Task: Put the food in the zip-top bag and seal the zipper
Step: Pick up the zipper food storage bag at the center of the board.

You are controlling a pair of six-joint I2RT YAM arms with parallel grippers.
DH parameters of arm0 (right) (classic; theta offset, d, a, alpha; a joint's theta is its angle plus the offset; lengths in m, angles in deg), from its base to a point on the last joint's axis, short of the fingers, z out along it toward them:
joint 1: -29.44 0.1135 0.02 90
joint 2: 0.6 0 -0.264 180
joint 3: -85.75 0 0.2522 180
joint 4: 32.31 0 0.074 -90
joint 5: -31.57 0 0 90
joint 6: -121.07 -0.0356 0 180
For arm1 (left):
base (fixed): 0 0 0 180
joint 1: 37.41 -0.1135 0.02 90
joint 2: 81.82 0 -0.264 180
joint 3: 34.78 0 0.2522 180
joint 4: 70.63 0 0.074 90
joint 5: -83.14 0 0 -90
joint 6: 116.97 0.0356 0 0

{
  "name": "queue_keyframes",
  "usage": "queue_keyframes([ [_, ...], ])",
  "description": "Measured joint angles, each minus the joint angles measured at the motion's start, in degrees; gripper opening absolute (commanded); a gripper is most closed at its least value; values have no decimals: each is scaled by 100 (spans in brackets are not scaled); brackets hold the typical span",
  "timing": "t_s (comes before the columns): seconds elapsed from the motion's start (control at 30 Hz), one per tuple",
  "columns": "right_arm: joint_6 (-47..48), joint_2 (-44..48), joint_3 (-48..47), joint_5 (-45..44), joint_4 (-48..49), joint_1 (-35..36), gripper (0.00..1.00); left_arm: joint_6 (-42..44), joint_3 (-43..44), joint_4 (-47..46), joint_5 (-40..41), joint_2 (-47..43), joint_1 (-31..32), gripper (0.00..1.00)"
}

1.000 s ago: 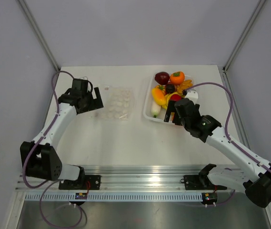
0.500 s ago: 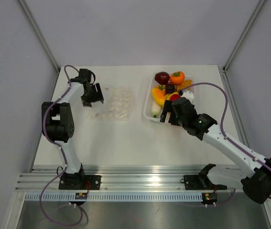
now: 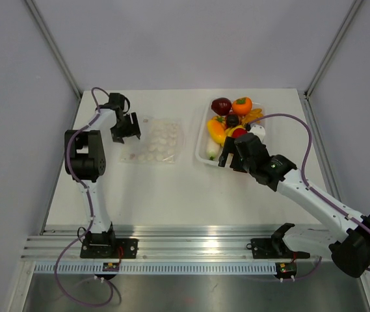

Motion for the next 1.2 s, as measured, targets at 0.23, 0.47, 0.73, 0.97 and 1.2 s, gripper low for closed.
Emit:
queue_keyframes([
  [0.23, -116, 0, 111, 4, 0, 0, 99, 109, 81, -114, -129, 262, -144, 66],
  [0.47, -168, -4, 125, 0, -26, 0, 99, 13, 127, -284, -581, 372, -181, 24],
  [0.73, -201, 0, 127, 35, -26, 0, 100, -122, -96, -334, -946, 286, -181, 0],
  [0.97, -74, -404, -278, 155, -136, 55, 99, -269, -686, -387, -1351, -343, -181, 0],
  [1.2, 26, -872, -977, 229, -146, 304, 99, -420, -1318, -579, -1766, -1469, -116, 0],
])
